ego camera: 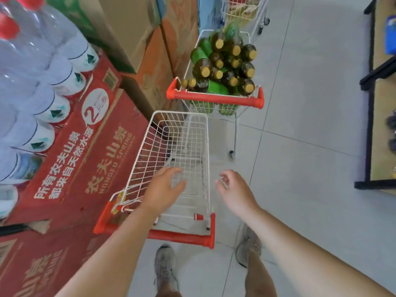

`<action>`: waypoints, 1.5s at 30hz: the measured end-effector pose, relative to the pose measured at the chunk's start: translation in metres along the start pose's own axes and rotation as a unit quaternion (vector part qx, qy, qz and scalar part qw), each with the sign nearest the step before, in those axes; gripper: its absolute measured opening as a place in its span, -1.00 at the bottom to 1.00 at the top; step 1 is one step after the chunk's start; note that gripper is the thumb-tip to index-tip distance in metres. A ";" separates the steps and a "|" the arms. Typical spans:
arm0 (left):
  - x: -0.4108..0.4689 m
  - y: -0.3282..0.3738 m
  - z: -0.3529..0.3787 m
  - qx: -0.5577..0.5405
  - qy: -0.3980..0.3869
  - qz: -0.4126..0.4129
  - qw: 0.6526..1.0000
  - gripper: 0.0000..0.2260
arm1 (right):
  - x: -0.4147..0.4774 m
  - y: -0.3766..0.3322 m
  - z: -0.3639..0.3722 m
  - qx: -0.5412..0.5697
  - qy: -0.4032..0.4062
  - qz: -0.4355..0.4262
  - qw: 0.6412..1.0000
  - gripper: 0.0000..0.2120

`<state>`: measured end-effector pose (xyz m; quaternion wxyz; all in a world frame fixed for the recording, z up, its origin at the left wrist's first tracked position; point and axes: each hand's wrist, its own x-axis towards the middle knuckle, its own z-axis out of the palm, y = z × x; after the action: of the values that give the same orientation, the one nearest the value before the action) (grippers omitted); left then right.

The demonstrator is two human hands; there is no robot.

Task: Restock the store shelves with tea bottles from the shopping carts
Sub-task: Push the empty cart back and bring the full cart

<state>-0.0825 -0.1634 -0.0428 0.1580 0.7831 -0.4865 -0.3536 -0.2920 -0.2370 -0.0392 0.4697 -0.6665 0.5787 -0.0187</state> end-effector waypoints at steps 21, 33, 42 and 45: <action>0.276 0.074 -0.014 0.202 0.108 0.017 0.973 -0.40 | 0.263 -0.020 -0.142 -0.374 0.005 -0.112 0.921 -0.48; 0.290 0.093 0.010 0.230 0.113 0.025 0.966 -0.39 | 0.289 0.015 -0.179 -0.438 0.051 -0.184 0.879 -0.50; 0.299 0.173 0.063 0.199 0.099 -0.042 0.974 -0.50 | 0.325 0.053 -0.260 -0.449 0.033 -0.228 0.863 -0.47; 0.306 0.197 0.078 0.182 0.092 -0.066 0.977 -0.49 | 0.334 0.063 -0.286 -0.450 0.014 -0.230 0.863 -0.47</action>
<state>-0.1812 -0.5175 -0.1032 0.0332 0.8581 -0.4737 -0.1951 -0.3914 -0.6665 -0.0940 0.0927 -0.9193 0.3609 0.1265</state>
